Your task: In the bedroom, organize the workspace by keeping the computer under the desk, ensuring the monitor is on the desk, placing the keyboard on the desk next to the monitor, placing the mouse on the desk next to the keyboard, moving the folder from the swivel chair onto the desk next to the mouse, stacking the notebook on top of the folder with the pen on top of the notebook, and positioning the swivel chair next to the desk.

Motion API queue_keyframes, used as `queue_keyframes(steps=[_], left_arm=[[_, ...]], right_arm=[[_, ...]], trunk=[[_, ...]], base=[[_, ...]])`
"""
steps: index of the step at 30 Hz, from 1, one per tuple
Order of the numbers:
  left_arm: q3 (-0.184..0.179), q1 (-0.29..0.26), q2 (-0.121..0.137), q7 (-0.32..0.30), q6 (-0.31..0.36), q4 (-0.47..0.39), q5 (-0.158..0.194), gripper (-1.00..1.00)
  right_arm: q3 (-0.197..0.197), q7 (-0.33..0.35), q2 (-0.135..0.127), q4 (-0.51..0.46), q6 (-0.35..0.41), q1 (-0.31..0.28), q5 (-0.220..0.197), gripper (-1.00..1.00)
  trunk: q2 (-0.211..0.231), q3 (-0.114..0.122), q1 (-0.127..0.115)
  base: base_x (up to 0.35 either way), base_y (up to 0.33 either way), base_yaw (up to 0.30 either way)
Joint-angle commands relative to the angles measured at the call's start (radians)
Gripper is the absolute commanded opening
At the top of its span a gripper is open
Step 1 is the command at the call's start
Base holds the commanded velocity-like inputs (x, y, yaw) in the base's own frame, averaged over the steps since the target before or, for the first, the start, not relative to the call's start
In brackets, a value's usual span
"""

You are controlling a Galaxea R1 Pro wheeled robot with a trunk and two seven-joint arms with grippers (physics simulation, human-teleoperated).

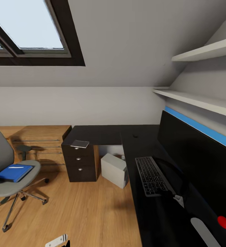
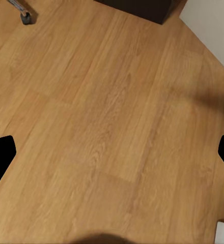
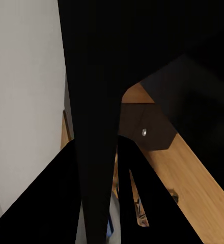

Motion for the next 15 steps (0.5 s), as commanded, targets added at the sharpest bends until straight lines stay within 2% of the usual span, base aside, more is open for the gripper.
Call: queue_keyframes(steps=[1, 15], left_arm=[[-0.004, 0.000, 0.001, 0.008, 0.004, -0.003, 0.007, 1.00], [-0.005, 0.000, 0.000, 0.010, 0.005, -0.003, 0.006, 1.00]], right_arm=[[0.002, 0.004, -0.001, 0.000, 0.001, -0.001, -0.007, -1.00], [0.003, 0.006, -0.001, 0.000, 0.003, -0.001, -0.005, -1.00]], trunk=[[-0.001, -0.001, 0.000], [-0.001, -0.001, 0.000]], base=[[0.027, 0.000, 0.000], [0.002, 0.000, 0.000]])
